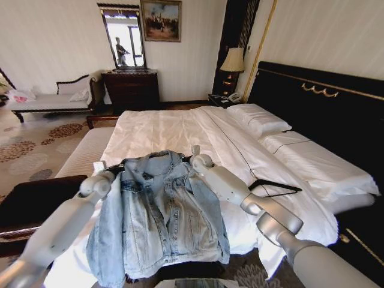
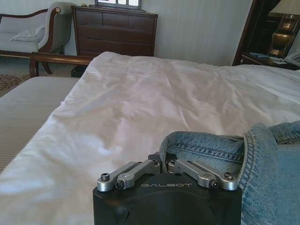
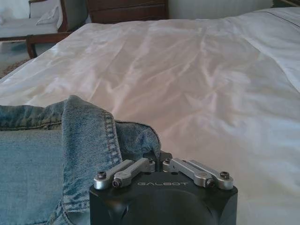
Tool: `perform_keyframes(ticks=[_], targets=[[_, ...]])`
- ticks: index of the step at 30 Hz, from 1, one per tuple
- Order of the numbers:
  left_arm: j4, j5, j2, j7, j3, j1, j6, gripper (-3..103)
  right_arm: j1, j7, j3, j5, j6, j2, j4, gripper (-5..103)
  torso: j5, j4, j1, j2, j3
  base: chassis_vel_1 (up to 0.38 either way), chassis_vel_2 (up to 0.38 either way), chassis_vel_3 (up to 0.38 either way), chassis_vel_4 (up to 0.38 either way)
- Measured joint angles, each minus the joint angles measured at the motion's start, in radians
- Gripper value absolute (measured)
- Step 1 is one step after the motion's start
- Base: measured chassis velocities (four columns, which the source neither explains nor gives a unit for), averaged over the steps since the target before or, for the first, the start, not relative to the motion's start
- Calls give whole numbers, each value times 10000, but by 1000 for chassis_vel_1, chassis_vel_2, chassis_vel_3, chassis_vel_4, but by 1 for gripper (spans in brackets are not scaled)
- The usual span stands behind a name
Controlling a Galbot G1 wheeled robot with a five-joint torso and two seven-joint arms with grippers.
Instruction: Pick up the clothes from the bed and hang them on the clothes hanger.
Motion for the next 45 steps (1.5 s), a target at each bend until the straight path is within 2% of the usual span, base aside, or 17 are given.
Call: perform_keyframes(ticks=[7,11,14,20,29,30,32,33,34,35,37,42,43,45], targets=[[835,235,-372,162,405,-420,-146,2,-28,-452,50,-546,404,311,-769,2,2,1,2,0,1,0,0,0,0],[1548,388,-755,292,809,-805,-298,2,-4,-626,178,-975,673,748,-1679,2,2,4,0,0,0,0,0,0,0],[2381,690,-1310,385,1140,-1194,-498,2,62,-826,366,-1486,938,1257,-2677,2,0,0,0,1,0,0,0,0,0],[3391,1169,-1691,474,1203,-1484,-829,2,182,-1117,702,-2090,1537,2017,-3699,2,-2,0,2,0,1,0,0,0,0],[3615,1248,-1639,688,1120,-1526,-885,0,352,-1343,972,-2816,1822,2616,-4469,1,-2,1,0,1,-1,0,0,0,0],[3553,1256,-1674,705,1070,-1499,-877,6,351,-1343,989,-2855,1821,2616,-4486,1,-2,1,1,1,0,0,0,0,0],[3475,1257,-1710,706,1020,-1476,-844,6,343,-1343,1001,-2885,1822,2615,-4493,1,-2,0,1,1,-1,0,0,0,0],[3353,1284,-1758,709,965,-1439,-796,16,327,-1343,1005,-2917,1821,2616,-4493,11,-1,0,1,1,-1,0,0,0,0],[3296,1320,-1780,710,942,-1420,-763,16,312,-1343,1005,-2937,1825,2616,-4487,16,-1,-1,0,1,-1,0,0,0,0],[3234,1397,-1797,709,908,-1391,-712,22,277,-1357,990,-2945,1847,2616,-4427,21,-2,-2,0,1,-1,0,0,0,0],[3218,1425,-1797,708,898,-1382,-686,22,267,-1368,981,-2945,1858,2616,-4394,21,-1,-2,0,1,-1,0,0,0,0],[2941,1674,-1512,677,477,-1057,-540,49,168,-1487,799,-2788,2103,2242,-3693,49,-1,0,1,1,-1,0,0,0,0],[2941,1674,-1512,677,477,-1057,-540,49,168,-1487,799,-2788,2103,2242,-3693,49,-1,0,1,1,-1,0,0,0,0],[2446,1626,-1322,581,20,-716,-566,60,103,-1425,703,-2756,2182,1951,-3200,61,-1,4,1,1,-1,0,0,0,0]])
